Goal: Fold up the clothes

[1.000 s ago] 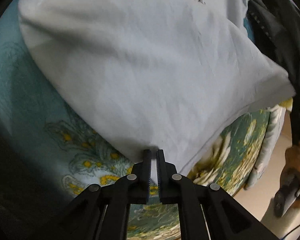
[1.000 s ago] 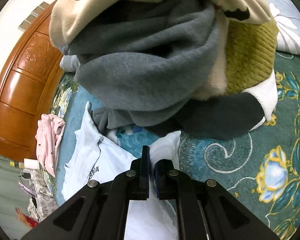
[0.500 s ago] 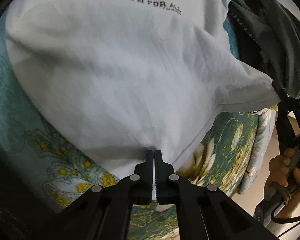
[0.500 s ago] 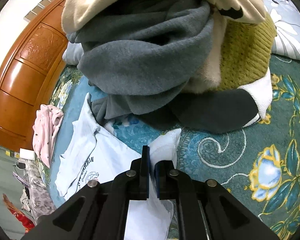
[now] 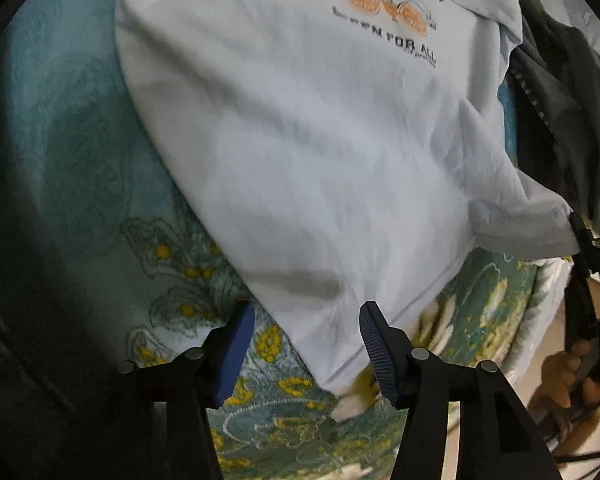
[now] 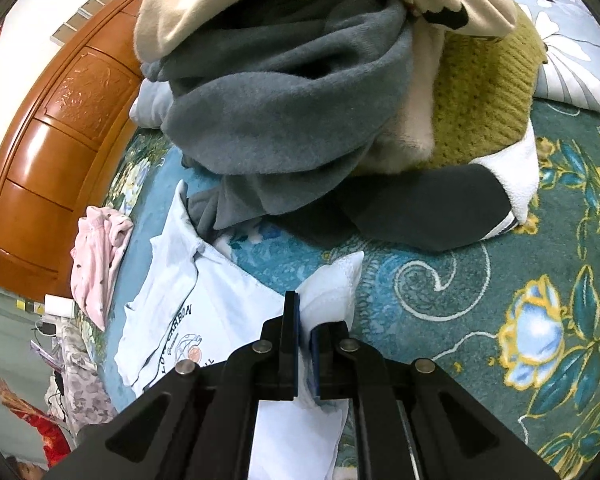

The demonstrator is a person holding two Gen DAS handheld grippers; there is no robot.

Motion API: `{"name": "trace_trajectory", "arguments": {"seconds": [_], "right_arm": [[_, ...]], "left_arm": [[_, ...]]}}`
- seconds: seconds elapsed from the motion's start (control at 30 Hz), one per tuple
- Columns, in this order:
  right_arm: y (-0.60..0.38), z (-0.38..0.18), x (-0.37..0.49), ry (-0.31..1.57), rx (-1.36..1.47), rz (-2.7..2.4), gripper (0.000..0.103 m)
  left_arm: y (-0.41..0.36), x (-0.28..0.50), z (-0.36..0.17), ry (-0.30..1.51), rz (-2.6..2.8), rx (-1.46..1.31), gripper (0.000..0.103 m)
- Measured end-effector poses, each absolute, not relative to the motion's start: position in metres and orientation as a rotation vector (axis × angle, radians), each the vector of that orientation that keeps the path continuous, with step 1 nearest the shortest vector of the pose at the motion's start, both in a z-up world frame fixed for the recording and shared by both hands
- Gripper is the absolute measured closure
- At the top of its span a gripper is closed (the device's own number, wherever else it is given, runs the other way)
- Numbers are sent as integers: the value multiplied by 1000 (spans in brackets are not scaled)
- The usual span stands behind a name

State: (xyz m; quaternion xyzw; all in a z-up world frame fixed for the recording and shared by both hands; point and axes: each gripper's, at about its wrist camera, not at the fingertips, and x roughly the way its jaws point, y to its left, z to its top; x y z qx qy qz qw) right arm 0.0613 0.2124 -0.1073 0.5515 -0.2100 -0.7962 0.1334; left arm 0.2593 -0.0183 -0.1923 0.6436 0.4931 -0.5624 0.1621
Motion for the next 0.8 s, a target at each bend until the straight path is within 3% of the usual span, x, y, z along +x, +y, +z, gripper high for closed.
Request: {"name": "trace_trajectory", "arguments": {"seconds": [0.23,0.3,0.33,0.37,0.47,0.63,0.8], "right_arm": [[210,-103,60,-596,1587,-2292,97],[210,-102,60,-589,1587,-2289,97],[210,-102,61,-587,1587,-2288,97],[211,-102,61,-588,1588,-2288,97],[213,-103,64,-594,1592,-2287,97],[217,-97,72,-578,1577,-2280,97],[217,-78,86,-548,1532,-2241,97]], "left_arm": [[-3,248,-197,1285,-1625,1894,41],[-1,246,-196,1248,-1637,1909,56],[-1,245,-196,1264,-1644,1910,78],[-2,244,-197,1281,-1651,1911,89],[-6,246,-196,1333,-1660,1902,96],[-19,253,-172,1401,-1734,1866,97],[-58,272,-126,1591,-1815,1745,97]]}}
